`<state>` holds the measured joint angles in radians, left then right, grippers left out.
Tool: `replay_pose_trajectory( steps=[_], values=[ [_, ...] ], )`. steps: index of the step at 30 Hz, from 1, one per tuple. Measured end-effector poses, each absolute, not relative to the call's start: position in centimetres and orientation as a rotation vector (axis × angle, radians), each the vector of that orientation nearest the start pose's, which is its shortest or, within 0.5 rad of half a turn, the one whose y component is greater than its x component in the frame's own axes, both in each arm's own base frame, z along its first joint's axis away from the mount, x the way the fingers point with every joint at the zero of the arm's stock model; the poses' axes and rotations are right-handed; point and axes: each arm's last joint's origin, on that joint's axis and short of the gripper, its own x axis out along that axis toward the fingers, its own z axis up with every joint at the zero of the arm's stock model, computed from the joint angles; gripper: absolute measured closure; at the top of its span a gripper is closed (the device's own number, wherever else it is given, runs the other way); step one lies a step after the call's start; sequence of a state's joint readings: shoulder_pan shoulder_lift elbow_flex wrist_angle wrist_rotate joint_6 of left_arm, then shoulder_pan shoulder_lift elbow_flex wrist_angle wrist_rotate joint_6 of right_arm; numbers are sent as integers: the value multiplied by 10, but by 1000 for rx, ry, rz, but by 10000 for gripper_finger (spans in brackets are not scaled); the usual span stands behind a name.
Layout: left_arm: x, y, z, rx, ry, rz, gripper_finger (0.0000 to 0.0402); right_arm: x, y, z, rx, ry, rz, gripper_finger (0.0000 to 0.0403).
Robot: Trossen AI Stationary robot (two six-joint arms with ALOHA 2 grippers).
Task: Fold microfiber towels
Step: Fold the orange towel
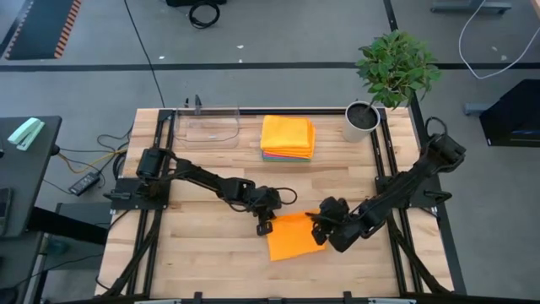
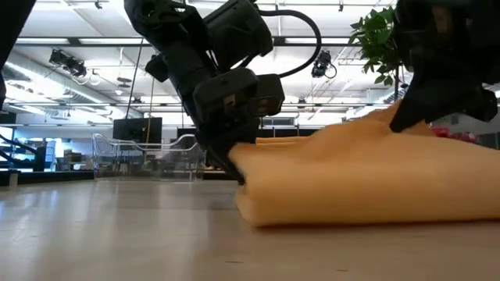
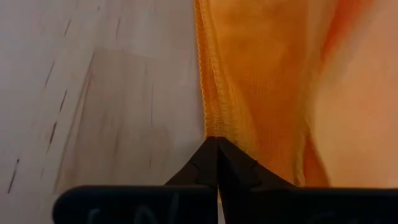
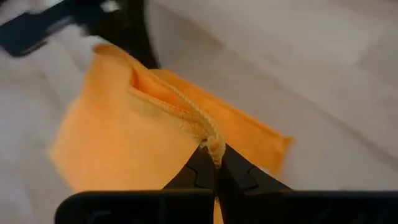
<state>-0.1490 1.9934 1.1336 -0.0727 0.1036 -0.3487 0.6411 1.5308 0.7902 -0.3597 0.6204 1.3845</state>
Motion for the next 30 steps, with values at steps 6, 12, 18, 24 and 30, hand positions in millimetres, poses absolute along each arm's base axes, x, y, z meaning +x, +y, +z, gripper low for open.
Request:
replay_pose_trajectory(
  steps=[6,12,18,24,30],
  values=[
    [386,-61,120,-285,967,-72,384,228,134,162,632,805,-604,398],
    [386,-60,120,-287,969,-69,393,241,131,149,616,834,-584,398],
    [382,-49,125,-297,1001,-37,376,245,124,142,617,908,-587,398],
    [374,-26,156,-323,964,53,395,247,120,142,618,925,-588,398],
    [374,-29,181,-330,853,24,378,246,121,142,594,921,-582,368]
  ],
)
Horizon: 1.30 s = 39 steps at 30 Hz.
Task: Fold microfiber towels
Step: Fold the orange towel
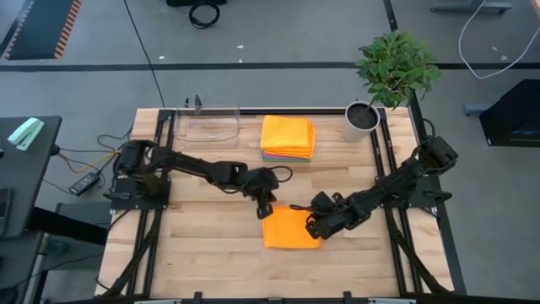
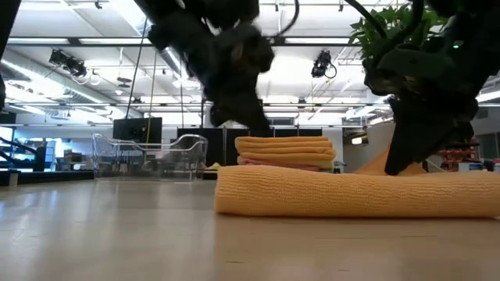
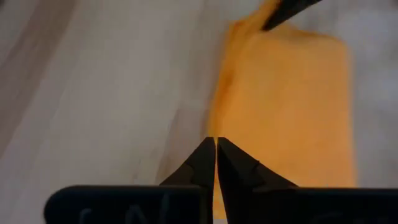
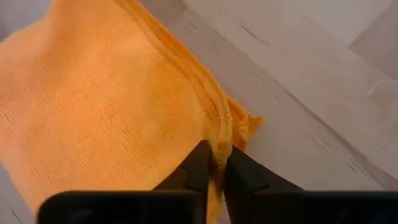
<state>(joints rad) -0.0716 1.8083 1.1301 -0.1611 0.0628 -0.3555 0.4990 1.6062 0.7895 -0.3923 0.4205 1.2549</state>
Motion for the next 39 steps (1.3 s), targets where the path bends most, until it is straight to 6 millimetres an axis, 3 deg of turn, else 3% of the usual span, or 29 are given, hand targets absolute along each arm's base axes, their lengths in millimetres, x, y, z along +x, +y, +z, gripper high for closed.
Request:
replay_pose_trajectory(
  steps=[3,7,12,15,18,22,24,31,35,39],
  values=[
    [377,-49,183,-305,814,-39,378,248,118,144,606,912,-582,337],
    [376,-72,164,-282,880,-86,395,246,110,155,600,911,-571,282],
    [377,-88,152,-310,896,-93,383,231,101,189,618,840,-552,221],
    [376,-98,150,-301,896,-118,381,222,106,201,645,765,-543,212],
    [373,-107,149,-309,912,-147,393,221,112,188,675,794,-557,244],
    [371,-115,149,-315,915,-161,392,229,121,156,700,816,-526,360],
    [370,-119,149,-331,918,-160,384,233,124,142,696,819,-500,390],
    [365,-141,133,-344,959,-170,395,240,114,119,677,851,-583,397],
    [360,-153,126,-361,992,-172,389,243,107,118,677,866,-598,398],
    [355,-159,134,-360,993,-185,376,244,104,128,626,860,-558,399]
  ],
)
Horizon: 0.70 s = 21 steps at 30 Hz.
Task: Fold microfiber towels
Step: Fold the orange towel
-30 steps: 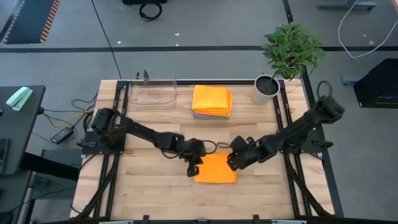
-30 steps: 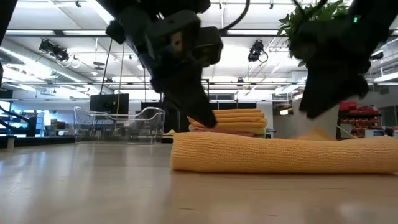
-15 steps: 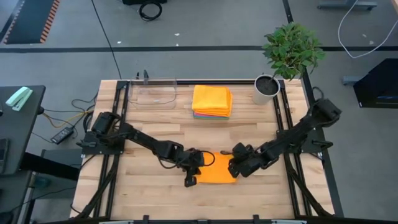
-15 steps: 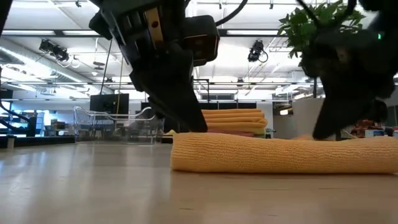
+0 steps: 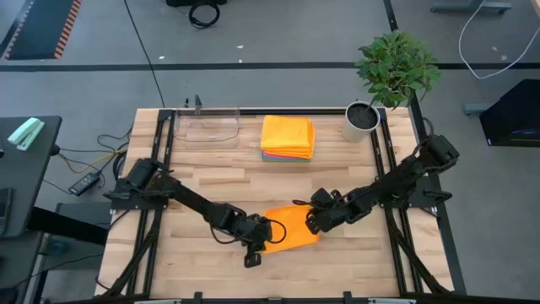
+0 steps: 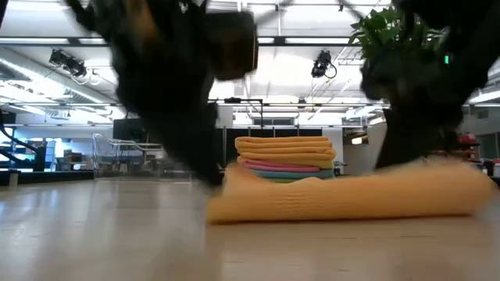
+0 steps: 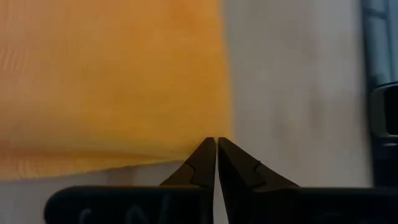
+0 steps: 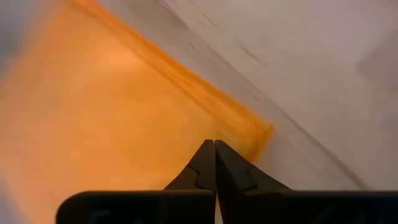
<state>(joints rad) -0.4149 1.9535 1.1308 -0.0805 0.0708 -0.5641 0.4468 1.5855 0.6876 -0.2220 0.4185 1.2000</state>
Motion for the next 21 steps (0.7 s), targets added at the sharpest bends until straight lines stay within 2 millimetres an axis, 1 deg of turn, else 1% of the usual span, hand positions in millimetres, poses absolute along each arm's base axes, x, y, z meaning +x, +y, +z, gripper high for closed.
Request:
replay_pose_trajectory(
  steps=[3,6,8,10,13,16,17,20,21],
  values=[
    [355,-154,154,-351,919,-170,381,243,103,148,596,820,-480,399],
    [357,-145,173,-316,842,-140,391,236,102,164,584,803,-424,390],
    [357,-140,180,-292,817,-130,393,233,106,173,578,798,-350,377],
    [358,-140,182,-269,791,-150,387,229,115,176,543,815,-268,360],
    [355,-153,175,-165,801,-230,355,226,138,171,421,821,-115,325],
    [349,-167,164,-14,825,-318,308,225,164,164,269,783,53,278],
    [349,-172,162,13,807,-342,291,223,170,162,220,776,95,261],
    [346,-180,163,70,785,-352,241,221,184,156,129,780,116,212],
    [347,-181,159,83,782,-337,226,219,186,153,102,788,108,199]
  ],
)
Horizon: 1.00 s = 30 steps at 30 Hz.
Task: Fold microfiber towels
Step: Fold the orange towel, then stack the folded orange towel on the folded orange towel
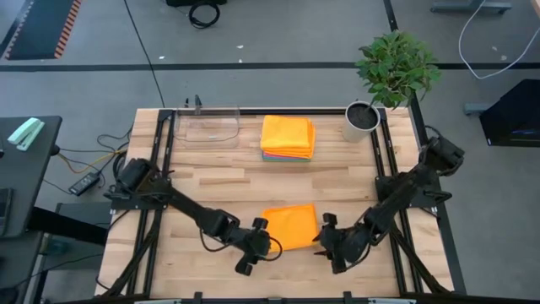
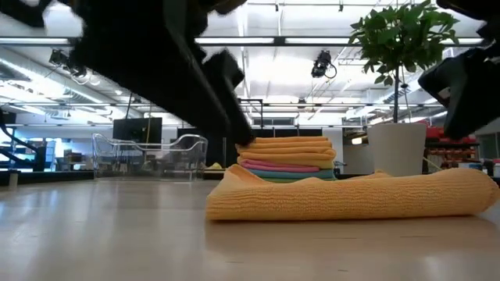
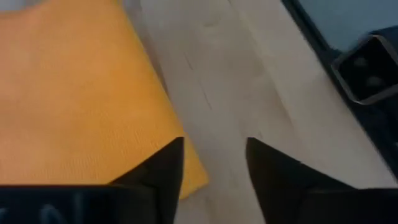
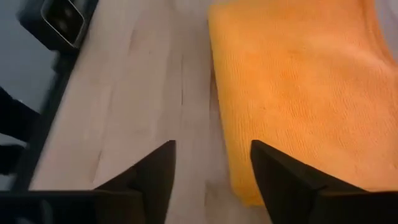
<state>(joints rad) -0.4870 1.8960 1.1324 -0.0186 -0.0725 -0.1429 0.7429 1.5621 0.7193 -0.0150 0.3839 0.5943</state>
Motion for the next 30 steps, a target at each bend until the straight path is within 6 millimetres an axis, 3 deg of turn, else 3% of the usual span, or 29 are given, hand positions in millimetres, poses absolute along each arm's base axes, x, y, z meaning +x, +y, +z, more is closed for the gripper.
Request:
replay_pose_trajectory(
  steps=[4,8,25,30],
  values=[
    [348,-185,151,82,770,-267,177,223,195,145,30,805,119,164],
    [350,-187,140,40,794,-236,157,230,201,136,-19,827,117,160],
    [350,-192,118,-59,869,-227,205,235,193,109,23,966,8,175],
    [350,-192,117,-60,877,-225,207,236,191,107,40,962,-34,217]
  ],
)
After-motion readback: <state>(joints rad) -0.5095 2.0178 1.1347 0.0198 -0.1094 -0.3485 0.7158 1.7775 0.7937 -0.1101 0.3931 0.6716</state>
